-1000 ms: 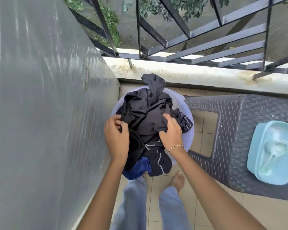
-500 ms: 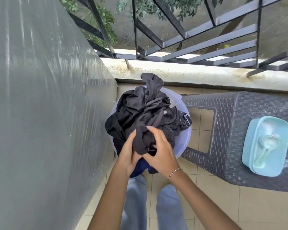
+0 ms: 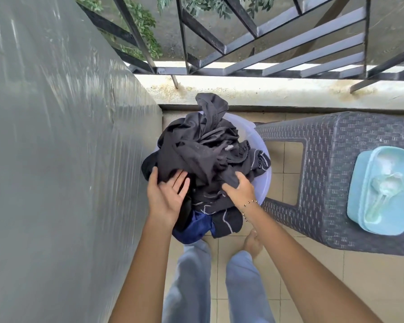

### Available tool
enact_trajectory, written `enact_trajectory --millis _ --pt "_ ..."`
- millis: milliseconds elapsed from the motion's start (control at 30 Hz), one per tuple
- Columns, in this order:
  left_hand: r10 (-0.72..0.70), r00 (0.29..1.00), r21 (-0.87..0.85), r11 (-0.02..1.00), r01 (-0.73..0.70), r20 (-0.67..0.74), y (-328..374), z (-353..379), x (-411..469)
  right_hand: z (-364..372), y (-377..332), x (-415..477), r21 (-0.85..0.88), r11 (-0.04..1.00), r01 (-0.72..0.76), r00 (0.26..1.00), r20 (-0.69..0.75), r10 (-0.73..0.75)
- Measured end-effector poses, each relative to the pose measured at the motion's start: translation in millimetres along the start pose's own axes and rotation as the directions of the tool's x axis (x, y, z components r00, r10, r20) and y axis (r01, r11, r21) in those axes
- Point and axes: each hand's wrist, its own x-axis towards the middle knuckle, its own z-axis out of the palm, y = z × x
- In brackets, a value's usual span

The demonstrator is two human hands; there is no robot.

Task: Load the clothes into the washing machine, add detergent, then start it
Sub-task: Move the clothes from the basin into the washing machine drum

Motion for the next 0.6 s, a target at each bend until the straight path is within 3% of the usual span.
enact_trajectory --millis 100,167,267,333,400,500,533,600 --pt "0.001 0.997 0.101 0.995 -0.010 0.081 -3.2 -20.1 -9.4 -2.9 -9.2 -21.4 0.229 0.973 -0.007 0.999 -0.031 0.014" --pt "0.020 1.000 0.249 0.968 -0.019 -0.003 -12.6 -31.0 -13.9 -4.9 -15.6 -41.7 0.405 0.914 0.018 0.998 -0.068 0.010" --pt "0.025 0.974 0.555 0.825 0.108 -0.226 -30.7 -36.8 -24.2 -4.8 -27.8 -70.0 0.606 0.795 0.022 0.999 -0.046 0.007" --pt "-0.109 0.972 0.603 0.768 0.216 -0.209 -37.5 -28.6 -35.0 -6.0 -39.0 -85.8 0.687 0.727 0.007 0.997 0.050 -0.057" --pt "-0.232 0.972 0.534 0.817 0.217 -0.041 -38.7 -17.5 -39.4 -7.2 -50.3 -97.2 0.695 0.717 -0.054 0.971 0.205 -0.125" --pt "-0.228 0.971 0.352 0.917 0.187 0.079 -34.9 -0.8 -39.7 -17.5 -63.3 -105.5 0.580 0.807 -0.113 0.927 0.355 -0.125" --pt "-0.214 0.973 0.341 0.924 0.173 0.086 -33.7 3.7 -40.1 -23.2 -65.4 -105.7 0.539 0.835 -0.113 0.932 0.349 -0.099" --pt "-0.172 0.980 0.380 0.917 0.121 0.104 -30.6 8.4 -43.0 -35.7 -63.4 -103.3 0.416 0.909 0.024 0.957 0.255 -0.142"
